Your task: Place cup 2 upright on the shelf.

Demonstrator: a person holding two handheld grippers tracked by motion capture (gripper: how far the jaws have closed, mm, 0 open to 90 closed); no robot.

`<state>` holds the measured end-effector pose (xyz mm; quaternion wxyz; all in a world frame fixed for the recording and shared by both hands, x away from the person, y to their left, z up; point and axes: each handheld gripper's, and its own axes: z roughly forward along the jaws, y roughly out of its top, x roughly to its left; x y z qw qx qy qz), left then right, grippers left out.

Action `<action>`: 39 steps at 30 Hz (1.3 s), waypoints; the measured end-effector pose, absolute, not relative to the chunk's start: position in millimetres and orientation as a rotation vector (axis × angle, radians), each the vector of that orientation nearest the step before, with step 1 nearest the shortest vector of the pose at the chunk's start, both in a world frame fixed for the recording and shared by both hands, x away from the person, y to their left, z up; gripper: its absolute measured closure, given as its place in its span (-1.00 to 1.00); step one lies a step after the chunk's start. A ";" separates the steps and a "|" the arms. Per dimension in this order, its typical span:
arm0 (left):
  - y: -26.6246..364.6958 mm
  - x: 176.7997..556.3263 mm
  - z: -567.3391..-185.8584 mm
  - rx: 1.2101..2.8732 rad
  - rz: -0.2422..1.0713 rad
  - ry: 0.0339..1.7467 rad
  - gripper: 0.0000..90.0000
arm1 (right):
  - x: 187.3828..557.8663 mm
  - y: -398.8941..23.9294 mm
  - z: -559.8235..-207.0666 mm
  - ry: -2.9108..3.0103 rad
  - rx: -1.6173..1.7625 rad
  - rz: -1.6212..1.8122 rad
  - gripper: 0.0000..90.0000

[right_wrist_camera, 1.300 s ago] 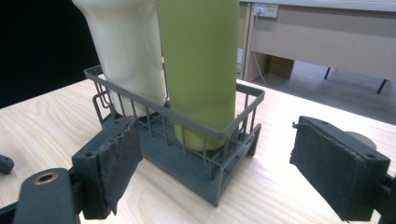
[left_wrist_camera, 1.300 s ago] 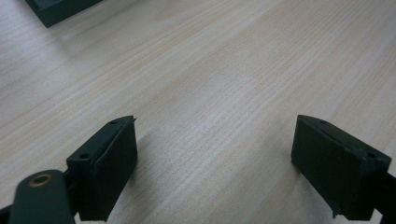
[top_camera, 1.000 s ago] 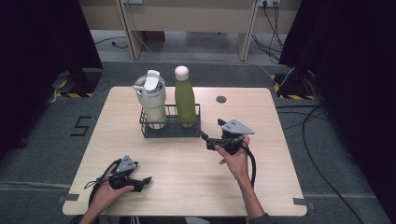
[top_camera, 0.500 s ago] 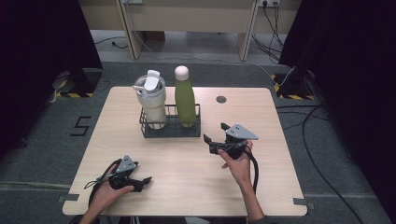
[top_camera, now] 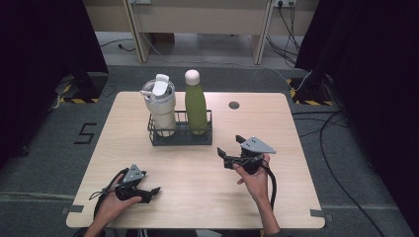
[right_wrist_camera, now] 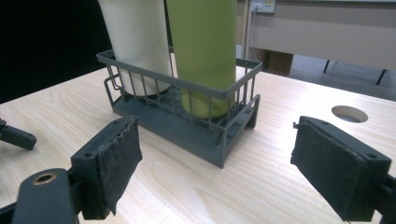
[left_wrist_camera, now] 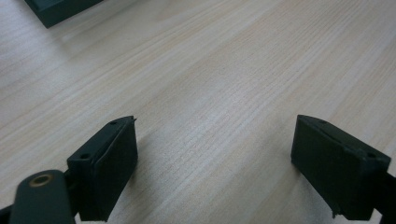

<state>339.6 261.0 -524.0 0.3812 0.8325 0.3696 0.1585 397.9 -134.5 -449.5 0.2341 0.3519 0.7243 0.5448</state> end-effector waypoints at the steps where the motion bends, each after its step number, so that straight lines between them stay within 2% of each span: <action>1: 261.1 339.6 -524.0 2.125 0.404 0.943 -0.69 | 396.8 -134.8 -450.2 1.984 0.968 1.501 -0.66; 39: 261.1 339.6 -524.0 2.125 0.405 0.941 -0.69 | 355.4 -151.1 -479.9 2.124 0.967 1.410 -0.65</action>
